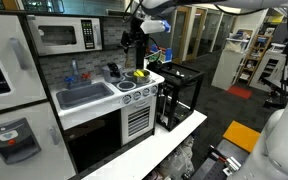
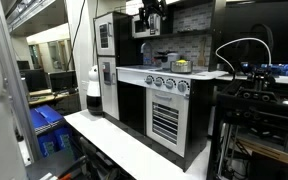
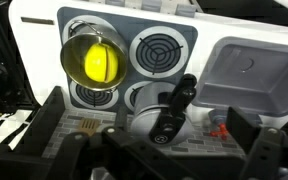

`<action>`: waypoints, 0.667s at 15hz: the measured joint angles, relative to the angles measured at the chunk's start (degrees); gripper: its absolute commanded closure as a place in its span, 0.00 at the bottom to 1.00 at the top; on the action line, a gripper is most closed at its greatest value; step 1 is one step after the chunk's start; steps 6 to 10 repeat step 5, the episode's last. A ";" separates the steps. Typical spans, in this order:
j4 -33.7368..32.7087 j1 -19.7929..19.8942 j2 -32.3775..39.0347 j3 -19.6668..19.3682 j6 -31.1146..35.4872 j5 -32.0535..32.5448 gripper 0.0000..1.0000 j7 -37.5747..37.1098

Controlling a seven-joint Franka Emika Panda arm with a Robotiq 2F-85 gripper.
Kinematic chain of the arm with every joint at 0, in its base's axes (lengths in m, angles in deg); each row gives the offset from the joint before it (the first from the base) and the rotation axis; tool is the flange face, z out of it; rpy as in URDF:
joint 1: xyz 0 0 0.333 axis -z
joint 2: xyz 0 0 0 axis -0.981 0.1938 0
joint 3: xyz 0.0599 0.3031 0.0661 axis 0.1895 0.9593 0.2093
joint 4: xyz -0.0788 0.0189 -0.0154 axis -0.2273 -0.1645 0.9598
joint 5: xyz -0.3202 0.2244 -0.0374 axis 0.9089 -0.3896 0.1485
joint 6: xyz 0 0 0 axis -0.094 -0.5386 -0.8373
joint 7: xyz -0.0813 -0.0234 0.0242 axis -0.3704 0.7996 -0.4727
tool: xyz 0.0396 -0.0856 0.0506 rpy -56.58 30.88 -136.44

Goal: Pick up the tennis ball from the sink and put it in the grey pot

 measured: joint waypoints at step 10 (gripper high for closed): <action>0.21 -0.49 -2.12 0.91 -0.75 -2.53 0.00 1.78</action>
